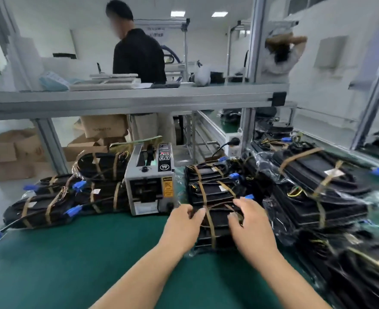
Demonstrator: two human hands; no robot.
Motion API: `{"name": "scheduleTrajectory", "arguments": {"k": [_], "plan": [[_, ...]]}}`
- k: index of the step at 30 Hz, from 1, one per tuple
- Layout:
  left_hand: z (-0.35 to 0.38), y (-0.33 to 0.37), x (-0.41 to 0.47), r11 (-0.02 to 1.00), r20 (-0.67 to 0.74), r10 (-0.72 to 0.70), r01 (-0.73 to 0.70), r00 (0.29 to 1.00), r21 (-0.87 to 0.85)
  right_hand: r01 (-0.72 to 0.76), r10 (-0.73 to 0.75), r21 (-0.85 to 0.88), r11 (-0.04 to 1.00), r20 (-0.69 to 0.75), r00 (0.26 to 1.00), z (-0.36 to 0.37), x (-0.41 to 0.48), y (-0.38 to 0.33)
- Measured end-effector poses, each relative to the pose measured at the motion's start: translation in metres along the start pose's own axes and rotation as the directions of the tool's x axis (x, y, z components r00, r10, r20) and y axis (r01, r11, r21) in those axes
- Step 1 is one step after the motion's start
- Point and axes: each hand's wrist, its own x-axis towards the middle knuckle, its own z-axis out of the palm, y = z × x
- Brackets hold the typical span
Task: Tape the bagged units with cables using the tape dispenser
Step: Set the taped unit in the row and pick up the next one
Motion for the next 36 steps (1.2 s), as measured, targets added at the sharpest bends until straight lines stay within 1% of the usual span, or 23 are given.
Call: {"name": "scheduleTrajectory", "arguments": {"k": [3,4,6,9,12,14,16,17,18,19,20,21,22,23,25,26,28,31,32,33,34,35,36], "plan": [[0.018,0.005,0.018,0.989,0.045,-0.120,0.115,0.992,0.097,-0.164,0.170,-0.097,0.982,0.065,0.983,-0.003,0.008,0.024],[0.021,0.006,0.022,0.980,0.047,-0.172,0.166,0.984,0.109,-0.186,0.195,-0.103,0.977,0.085,0.977,-0.001,0.010,0.027],[0.025,0.006,0.027,0.971,0.048,-0.224,0.218,0.973,0.097,-0.186,0.195,-0.104,0.977,0.082,0.977,0.006,0.013,0.030],[0.028,0.004,0.031,0.977,0.042,-0.184,0.178,0.982,0.118,-0.225,0.233,-0.084,0.971,0.096,0.968,0.012,0.017,0.029],[0.029,0.001,0.024,0.976,0.001,-0.165,0.163,0.986,0.147,-0.239,0.237,0.013,0.971,0.099,0.966,0.012,0.016,0.024],[0.027,-0.005,0.016,0.986,-0.052,-0.156,0.159,0.986,0.045,-0.203,0.202,0.184,0.962,0.021,0.979,0.008,0.009,0.019],[0.020,-0.015,0.007,0.972,-0.100,-0.173,0.153,0.980,-0.179,-0.088,0.140,0.389,0.917,-0.109,0.984,0.002,0.000,0.008],[0.016,-0.020,0.000,0.938,-0.111,-0.199,0.156,0.974,-0.310,-0.042,0.131,0.482,0.875,-0.153,0.979,-0.001,-0.005,-0.001],[0.013,-0.025,-0.009,0.882,-0.108,-0.238,0.168,0.965,-0.441,-0.018,0.145,0.585,0.811,-0.170,0.975,-0.003,-0.009,-0.012],[0.012,-0.029,-0.018,0.814,-0.106,-0.280,0.177,0.954,-0.554,-0.032,0.182,0.696,0.717,-0.142,0.973,-0.003,-0.012,-0.023],[0.012,-0.030,-0.030,0.759,-0.107,-0.311,0.178,0.945,-0.626,-0.080,0.218,0.804,0.589,-0.062,0.974,0.000,-0.012,-0.032],[0.012,-0.032,-0.040,0.730,-0.121,-0.323,0.165,0.939,-0.663,-0.133,0.209,0.875,0.466,0.037,0.977,0.003,-0.012,-0.040],[0.011,-0.035,-0.049,0.722,-0.137,-0.332,0.158,0.933,-0.673,-0.173,0.162,0.903,0.392,0.117,0.980,0.007,-0.011,-0.047],[0.009,-0.039,-0.058,0.731,-0.148,-0.335,0.158,0.930,-0.663,-0.196,0.094,0.895,0.401,0.172,0.981,0.011,-0.009,-0.053],[-0.004,-0.049,-0.071,0.776,-0.136,-0.321,0.178,0.937,-0.605,-0.177,-0.045,0.842,0.510,0.232,0.972,0.017,-0.009,-0.063],[-0.015,-0.054,-0.075,0.813,-0.139,-0.298,0.175,0.944,-0.556,-0.156,-0.098,0.808,0.567,0.255,0.962,0.018,-0.010,-0.067],[-0.042,-0.060,-0.080,0.879,-0.206,-0.223,0.105,0.953,-0.465,-0.094,-0.201,0.750,0.654,0.292,0.935,0.020,-0.011,-0.070],[-0.083,-0.052,-0.084,0.925,-0.372,-0.063,-0.086,0.926,-0.370,0.000,-0.321,0.710,0.704,0.319,0.892,0.023,-0.014,-0.076],[-0.094,-0.047,-0.084,0.942,-0.409,0.025,-0.159,0.912,-0.297,0.023,-0.345,0.701,0.712,0.321,0.882,0.023,-0.015,-0.078],[-0.104,-0.041,-0.084,0.951,-0.431,0.148,-0.247,0.890,-0.184,0.048,-0.371,0.696,0.716,0.322,0.871,0.024,-0.016,-0.080],[-0.113,-0.036,-0.082,0.939,-0.426,0.289,-0.341,0.857,-0.048,0.071,-0.393,0.692,0.718,0.319,0.863,0.024,-0.017,-0.082],[-0.120,-0.031,-0.080,0.902,-0.393,0.421,-0.424,0.817,0.086,0.086,-0.405,0.689,0.720,0.317,0.857,0.024,-0.017,-0.084],[-0.127,-0.027,-0.078,0.856,-0.346,0.517,-0.481,0.783,0.191,0.089,-0.411,0.691,0.717,0.316,0.855,0.025,-0.016,-0.085]]}}
